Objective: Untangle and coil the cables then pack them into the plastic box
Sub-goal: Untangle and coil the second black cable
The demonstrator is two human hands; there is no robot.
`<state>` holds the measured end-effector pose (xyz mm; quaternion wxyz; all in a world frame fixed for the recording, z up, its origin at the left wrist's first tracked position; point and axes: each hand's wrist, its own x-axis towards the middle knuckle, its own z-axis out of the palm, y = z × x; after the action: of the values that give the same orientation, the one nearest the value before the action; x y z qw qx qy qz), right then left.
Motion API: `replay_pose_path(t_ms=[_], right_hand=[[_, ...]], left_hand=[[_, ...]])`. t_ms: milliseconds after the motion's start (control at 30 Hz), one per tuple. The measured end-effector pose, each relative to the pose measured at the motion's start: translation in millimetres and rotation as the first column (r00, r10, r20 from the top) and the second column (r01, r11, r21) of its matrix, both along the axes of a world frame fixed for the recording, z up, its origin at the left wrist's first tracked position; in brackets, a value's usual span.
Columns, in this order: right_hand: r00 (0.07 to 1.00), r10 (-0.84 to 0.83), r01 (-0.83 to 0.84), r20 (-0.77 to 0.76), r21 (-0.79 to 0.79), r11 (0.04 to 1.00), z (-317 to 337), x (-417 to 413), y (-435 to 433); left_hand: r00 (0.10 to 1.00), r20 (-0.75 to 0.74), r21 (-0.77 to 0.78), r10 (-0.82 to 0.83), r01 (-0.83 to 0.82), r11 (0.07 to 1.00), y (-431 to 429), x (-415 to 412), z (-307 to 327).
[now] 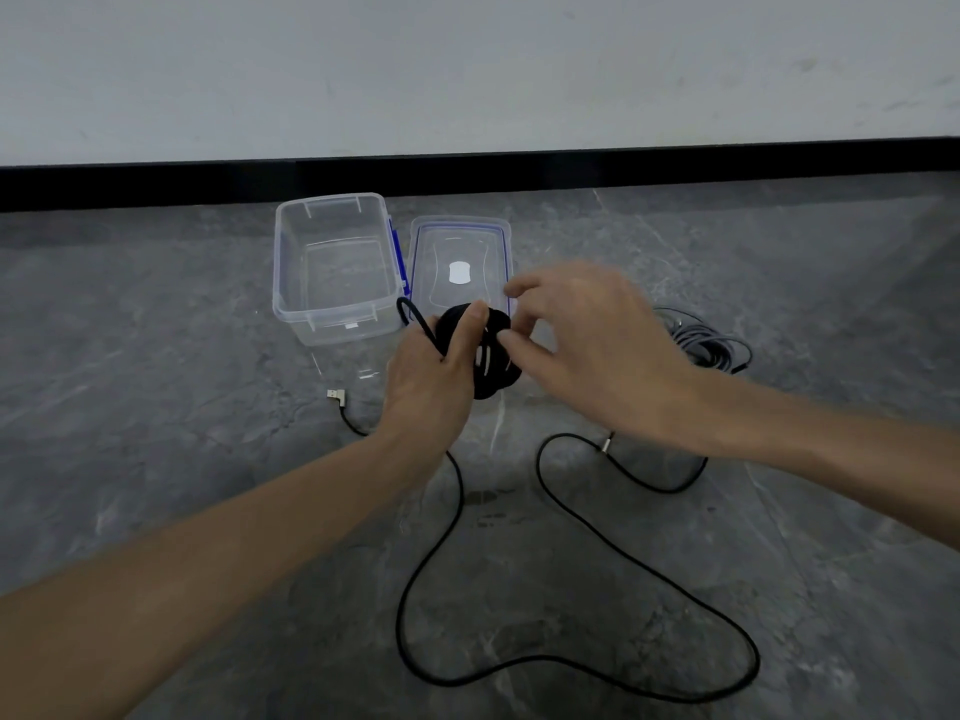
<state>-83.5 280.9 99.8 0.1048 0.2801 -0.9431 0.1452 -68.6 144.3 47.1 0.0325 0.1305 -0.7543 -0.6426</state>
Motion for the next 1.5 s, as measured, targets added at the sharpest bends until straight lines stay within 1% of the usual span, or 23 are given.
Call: replay_pose_path(t_ms=[33,67,100,133,167,233,300,367,433,467,633,700,767,900,967,1033,1100,1200,1267,1300,1367,1433,1500], right_hand=[[1.0,-0.019,0.02,0.019,-0.048,0.999,3.7,0.8,3.1],[0.998,-0.037,0.043,0.057,-0.11,0.993,6.5,0.6,6.1],[0.991,-0.06,0.081,0.12,-0.173,0.982,8.3,-0.6,9.2],[0.972,-0.084,0.137,0.22,-0.239,0.961,9.2,-3.0,13.0],[0.933,-0.097,0.211,0.347,-0.308,0.928,10.5,-4.9,17.0],[0.816,-0.095,0.381,0.57,-0.407,0.83,10.8,-6.9,24.9],[0.74,-0.098,0.496,0.665,-0.441,0.748,10.2,-7.8,32.8],[0.721,-0.107,0.552,0.684,-0.474,0.686,8.9,-8.4,39.3],[0.721,-0.097,0.566,0.686,-0.503,0.653,8.1,-7.5,44.9],[0.729,-0.088,0.556,0.679,-0.512,0.655,8.2,-6.0,46.9],[0.804,-0.03,0.424,0.594,-0.536,0.73,12.4,6.7,47.7],[0.826,-0.025,0.401,0.564,-0.555,0.729,16.7,7.3,46.9],[0.842,-0.029,0.394,0.538,-0.578,0.715,21.3,5.3,46.9],[0.875,-0.026,0.362,0.484,-0.616,0.699,29.4,-4.8,53.2],[0.889,-0.046,0.36,0.457,-0.632,0.686,31.9,-15.1,59.3],[0.895,-0.076,0.377,0.439,-0.657,0.653,31.6,-27.7,66.6],[0.878,-0.117,0.435,0.464,-0.674,0.597,25.3,-40.4,74.3],[0.784,-0.122,0.578,0.609,-0.644,0.501,3.3,-52.1,80.8],[0.668,-0.039,0.668,0.743,-0.576,0.471,-15.6,-49.8,74.1],[0.599,0.028,0.701,0.801,-0.54,0.465,-24.3,-46.1,68.5],[0.486,0.171,0.72,0.857,-0.503,0.477,-36.0,-37.5,55.8],[0.408,0.309,0.683,0.859,-0.511,0.521,-40.9,-29.4,42.8],[0.334,0.413,0.674,0.847,-0.521,0.524,-42.9,-22.0,30.6]], left_hand=[[1.0,0.014,-0.004,0.013,-0.013,1.0,-3.0,-1.8,-1.0],[1.0,0.024,0.02,-0.009,0.008,1.0,-6.2,-3.7,-2.0],[0.998,0.029,0.065,-0.062,0.06,0.996,-9.2,-5.1,-2.6],[0.992,0.03,0.101,-0.123,0.12,0.988,-12.3,-5.9,-2.6],[0.984,0.034,0.128,-0.172,0.167,0.978,-15.1,-5.8,-1.6],[0.977,0.029,0.159,-0.214,0.206,0.966,-21.0,-6.7,-1.1],[0.979,0.009,0.143,-0.201,0.198,0.97,-25.6,-9.4,-0.6],[0.987,0.008,0.113,-0.162,0.161,0.981,-29.8,-11.9,-1.7],[0.993,0.036,0.069,-0.116,0.114,0.991,-33.2,-13.6,-4.9],[0.993,0.047,0.04,-0.105,0.103,0.994,-34.9,-14.4,-7.5],[0.996,0.048,-0.103,-0.073,0.078,0.992,-43.3,-17.6,-15.3],[0.996,0.046,-0.181,-0.078,0.085,0.98,-46.7,-18.6,-16.5],[0.995,0.047,-0.213,-0.084,0.092,0.973,-49.4,-20.1,-17.5],[0.994,0.038,-0.227,-0.104,0.11,0.968,-53.5,-20.4,-16.9],[0.993,0.028,-0.203,-0.117,0.12,0.972,-52.4,-20.0,-15.5],[0.985,0.031,-0.136,-0.169,0.172,0.976,-48.7,-19.3,-12.0],[0.964,0.025,-0.028,-0.264,0.265,0.964,-41.2,-14.8,-4.9],[0.91,-0.037,0.075,-0.414,0.415,0.907,-19.5,-1.2,7.3],[0.873,-0.084,0.115,-0.48,0.487,0.866,-5.3,8.2,15.5],[0.86,-0.107,0.114,-0.5,0.51,0.853,0.7,11.5,19.5],[0.846,-0.151,0.087,-0.511,0.526,0.846,8.3,14.1,26.7],[0.854,-0.198,0.061,-0.482,0.501,0.863,11.8,13.8,32.9],[0.877,-0.225,0.03,-0.425,0.442,0.897,10.8,10.3,34.8]])
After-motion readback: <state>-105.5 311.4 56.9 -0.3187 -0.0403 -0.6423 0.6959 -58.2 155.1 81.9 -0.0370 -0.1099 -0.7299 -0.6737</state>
